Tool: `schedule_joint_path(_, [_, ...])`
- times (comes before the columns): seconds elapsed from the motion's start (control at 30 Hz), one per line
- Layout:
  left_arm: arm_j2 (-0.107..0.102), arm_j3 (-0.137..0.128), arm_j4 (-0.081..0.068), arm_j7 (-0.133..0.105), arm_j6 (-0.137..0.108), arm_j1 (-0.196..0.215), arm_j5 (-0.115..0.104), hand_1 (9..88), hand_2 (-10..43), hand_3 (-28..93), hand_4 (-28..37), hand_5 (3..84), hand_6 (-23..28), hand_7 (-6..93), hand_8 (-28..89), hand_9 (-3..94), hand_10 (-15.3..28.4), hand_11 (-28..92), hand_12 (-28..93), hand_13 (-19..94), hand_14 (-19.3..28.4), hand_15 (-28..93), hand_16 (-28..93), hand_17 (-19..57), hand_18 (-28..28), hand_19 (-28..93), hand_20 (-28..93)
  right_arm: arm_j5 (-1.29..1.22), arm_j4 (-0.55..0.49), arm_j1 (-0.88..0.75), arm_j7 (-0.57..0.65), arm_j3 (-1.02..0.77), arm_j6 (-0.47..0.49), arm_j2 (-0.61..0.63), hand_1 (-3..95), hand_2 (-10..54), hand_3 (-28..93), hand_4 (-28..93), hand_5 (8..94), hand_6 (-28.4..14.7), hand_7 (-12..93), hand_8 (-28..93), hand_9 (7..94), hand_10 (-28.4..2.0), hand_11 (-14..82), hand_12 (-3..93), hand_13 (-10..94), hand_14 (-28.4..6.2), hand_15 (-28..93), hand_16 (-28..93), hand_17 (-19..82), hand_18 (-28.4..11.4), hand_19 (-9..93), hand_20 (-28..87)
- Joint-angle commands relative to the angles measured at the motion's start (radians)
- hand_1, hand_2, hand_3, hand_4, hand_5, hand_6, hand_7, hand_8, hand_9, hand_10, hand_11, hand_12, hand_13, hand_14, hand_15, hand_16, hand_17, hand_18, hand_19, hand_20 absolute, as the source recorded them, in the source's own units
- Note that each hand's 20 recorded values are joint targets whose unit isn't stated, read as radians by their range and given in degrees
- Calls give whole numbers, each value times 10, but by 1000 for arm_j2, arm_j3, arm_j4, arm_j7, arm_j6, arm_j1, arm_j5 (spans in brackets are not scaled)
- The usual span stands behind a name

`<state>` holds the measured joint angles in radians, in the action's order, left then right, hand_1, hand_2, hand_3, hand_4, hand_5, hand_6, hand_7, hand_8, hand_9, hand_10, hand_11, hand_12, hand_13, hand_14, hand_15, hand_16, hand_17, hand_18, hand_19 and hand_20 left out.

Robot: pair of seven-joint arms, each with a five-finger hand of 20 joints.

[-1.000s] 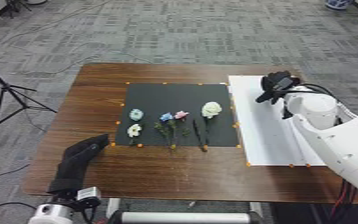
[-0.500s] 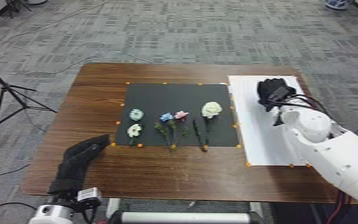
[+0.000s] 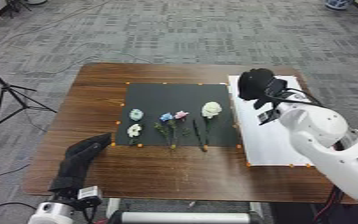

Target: Arrange flowers

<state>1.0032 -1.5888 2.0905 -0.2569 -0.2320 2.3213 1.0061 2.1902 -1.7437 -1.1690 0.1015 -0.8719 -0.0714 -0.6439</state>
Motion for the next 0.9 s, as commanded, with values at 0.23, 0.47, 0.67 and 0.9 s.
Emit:
schedule_joint_path(0.23, [1, 6, -7, 19, 10, -13, 4, 289, -75, 714, -178, 499, 29, 176, -93, 449, 124, 193, 111, 319, 152, 108, 35, 2, 137, 76, 170, 46, -9, -74, -125, 133, 75, -51, 594, -87, 601, -218, 740, 10, 281, 89, 872, -75, 115, 407, 708, -93, 615, 384, 346, -211, 762, 607])
schedule_joint_path(0.47, [4, 9, -5, 14, 6, -8, 3, 290, -74, 713, -179, 500, 29, 176, -93, 448, 124, 193, 111, 319, 152, 108, 34, 2, 137, 75, 170, 31, 22, -39, -112, 112, 5, -72, 590, -87, 601, -217, 736, 14, 292, 80, 870, -74, 116, 403, 705, -93, 616, 383, 345, -211, 761, 607])
schedule_joint_path(0.67, [8, 11, -4, 14, 11, -5, 5, 290, -74, 712, -178, 499, 28, 177, -93, 448, 123, 192, 112, 318, 153, 108, 35, 2, 136, 74, 169, 14, 21, -22, -116, 62, 53, -75, 578, -91, 612, -206, 734, 15, 301, 80, 871, -74, 121, 404, 703, -95, 618, 382, 342, -211, 761, 609])
schedule_joint_path(0.9, [8, 7, -2, 11, 7, 1, 4, 290, -76, 712, -176, 499, 28, 178, -92, 448, 123, 192, 112, 318, 152, 107, 35, 2, 137, 73, 169, 36, -34, -64, -152, -83, 264, -71, 304, -95, 722, -187, 499, -11, 199, -93, 618, -145, 163, 213, 590, -147, 598, 349, 266, -230, 714, 607])
